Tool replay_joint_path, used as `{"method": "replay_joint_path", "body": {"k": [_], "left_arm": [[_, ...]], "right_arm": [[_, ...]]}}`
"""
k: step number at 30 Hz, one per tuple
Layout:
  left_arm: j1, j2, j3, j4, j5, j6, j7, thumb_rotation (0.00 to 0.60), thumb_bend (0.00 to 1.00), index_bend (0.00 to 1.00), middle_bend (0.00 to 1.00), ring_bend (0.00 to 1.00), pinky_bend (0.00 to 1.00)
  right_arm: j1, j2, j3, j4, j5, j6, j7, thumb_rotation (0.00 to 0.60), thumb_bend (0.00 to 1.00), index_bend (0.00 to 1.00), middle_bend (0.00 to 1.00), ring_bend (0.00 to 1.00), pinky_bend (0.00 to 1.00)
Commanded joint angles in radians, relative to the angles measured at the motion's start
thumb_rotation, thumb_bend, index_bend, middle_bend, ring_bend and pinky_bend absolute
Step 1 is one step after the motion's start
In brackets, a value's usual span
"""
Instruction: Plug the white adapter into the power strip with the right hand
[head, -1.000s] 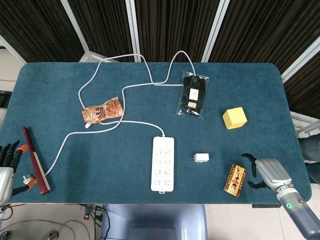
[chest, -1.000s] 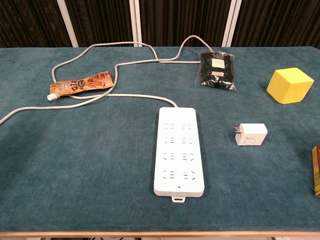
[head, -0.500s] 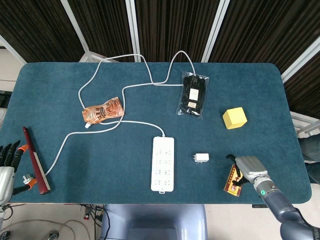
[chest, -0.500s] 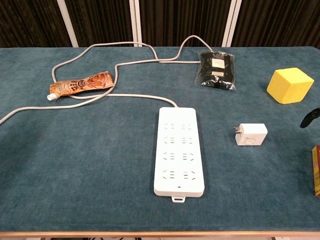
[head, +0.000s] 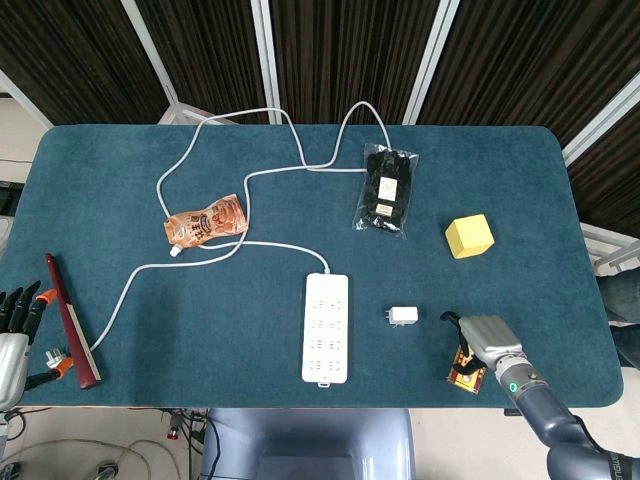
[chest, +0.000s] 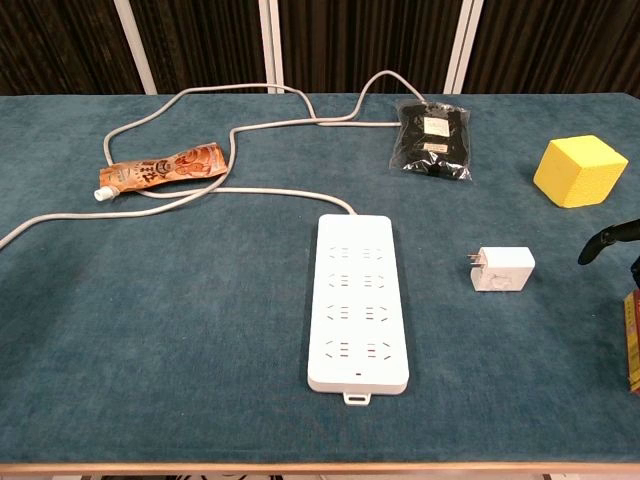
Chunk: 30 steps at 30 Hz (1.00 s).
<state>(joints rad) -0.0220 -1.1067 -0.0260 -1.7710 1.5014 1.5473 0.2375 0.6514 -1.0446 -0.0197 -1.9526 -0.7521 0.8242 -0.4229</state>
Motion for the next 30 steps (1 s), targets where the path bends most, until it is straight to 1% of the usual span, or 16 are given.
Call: {"method": "replay_joint_path", "body": {"k": [1,11,17,22,30], "left_arm": [[0.0,0.0,-0.001,0.0,-0.002,0.0,0.0,0.6,0.1,0.12,0.0,0.0,0.0],[0.0,0.003,-0.004,-0.001,-0.007,0.0,-0.006,0.6,0.1,0.12,0.0,0.0,0.0],[0.002,0.006,-0.005,-0.001,-0.009,0.003,-0.012,0.6,0.1,0.12,0.0,0.0,0.0],[0.001,0.005,-0.005,-0.001,-0.007,0.004,-0.011,0.6,0.1,0.12,0.0,0.0,0.0],[-0.001,0.003,-0.007,-0.001,-0.012,-0.001,-0.006,0.6,0.1,0.12,0.0,0.0,0.0]], "right_arm": [[-0.002,-0.01,0.0,0.004,-0.009,0.007,0.011,0.6,0.33,0.19,0.61,0.73,0.66],[0.007,-0.049,0.007,0.02,-0.012,0.017,0.041,0.6,0.33,0.19,0.61,0.73,0.66],[0.023,-0.07,0.003,0.049,0.026,0.014,0.041,0.6,0.33,0.19,0.61,0.73,0.66],[0.031,-0.071,0.001,0.052,0.037,0.014,0.044,0.6,0.33,0.19,0.61,0.73,0.66],[0.043,-0.061,-0.002,0.028,0.036,0.014,0.047,0.6,0.33,0.19,0.61,0.73,0.66]]}}
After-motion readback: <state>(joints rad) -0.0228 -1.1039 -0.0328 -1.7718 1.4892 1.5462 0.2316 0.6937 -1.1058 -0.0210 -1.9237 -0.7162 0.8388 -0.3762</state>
